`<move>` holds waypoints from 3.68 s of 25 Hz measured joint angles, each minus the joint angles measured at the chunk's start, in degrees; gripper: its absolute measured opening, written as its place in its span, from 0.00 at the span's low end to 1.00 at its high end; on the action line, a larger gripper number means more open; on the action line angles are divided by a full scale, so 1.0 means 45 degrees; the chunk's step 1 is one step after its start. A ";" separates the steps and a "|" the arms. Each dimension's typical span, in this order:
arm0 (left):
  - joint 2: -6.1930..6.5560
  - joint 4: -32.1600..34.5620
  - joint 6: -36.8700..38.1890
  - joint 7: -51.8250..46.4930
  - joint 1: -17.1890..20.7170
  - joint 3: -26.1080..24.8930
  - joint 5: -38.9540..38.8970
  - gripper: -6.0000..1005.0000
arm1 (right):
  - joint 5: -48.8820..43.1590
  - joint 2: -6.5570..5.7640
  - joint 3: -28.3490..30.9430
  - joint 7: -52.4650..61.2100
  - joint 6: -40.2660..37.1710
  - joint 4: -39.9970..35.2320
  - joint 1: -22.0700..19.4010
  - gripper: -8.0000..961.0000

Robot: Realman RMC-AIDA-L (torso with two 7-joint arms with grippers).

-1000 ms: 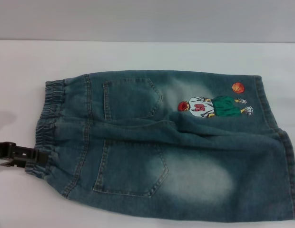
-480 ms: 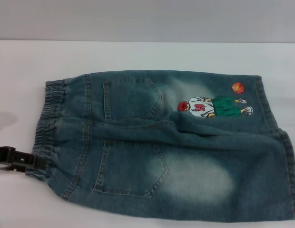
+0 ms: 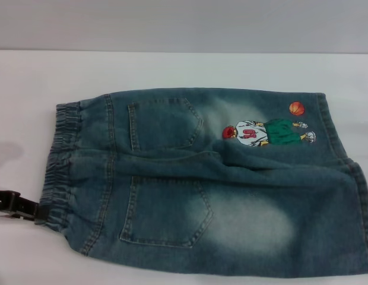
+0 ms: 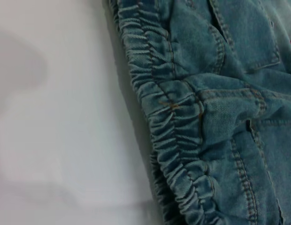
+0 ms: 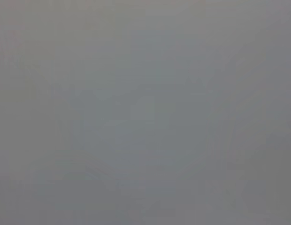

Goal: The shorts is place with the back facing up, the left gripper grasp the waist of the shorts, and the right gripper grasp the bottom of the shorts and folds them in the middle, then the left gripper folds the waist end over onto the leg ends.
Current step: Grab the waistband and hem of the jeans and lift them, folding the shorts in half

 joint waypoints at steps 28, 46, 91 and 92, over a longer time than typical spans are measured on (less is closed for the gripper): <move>-0.0307 0.0558 -0.0198 -0.0004 -0.0151 0.0028 0.0004 0.04 | -0.3917 -0.0465 0.0103 0.7168 0.0146 -0.2400 -0.0820 0.50; -0.0509 0.0604 -0.0672 -0.0012 -0.0143 -0.0047 -0.0082 0.04 | -1.6634 -0.2738 0.2702 1.6581 -0.7281 -0.7033 0.0361 0.50; -0.0763 0.0759 -0.0518 -0.0175 -0.0196 -0.0212 -0.0075 0.03 | -2.8694 -0.3156 0.3088 1.4135 -0.9109 -0.7796 0.0911 0.50; -0.0767 0.0759 -0.0517 -0.0175 -0.0202 -0.0212 -0.0075 0.03 | -2.8757 -0.3128 0.3078 1.4191 -0.8974 -0.7796 0.0912 0.50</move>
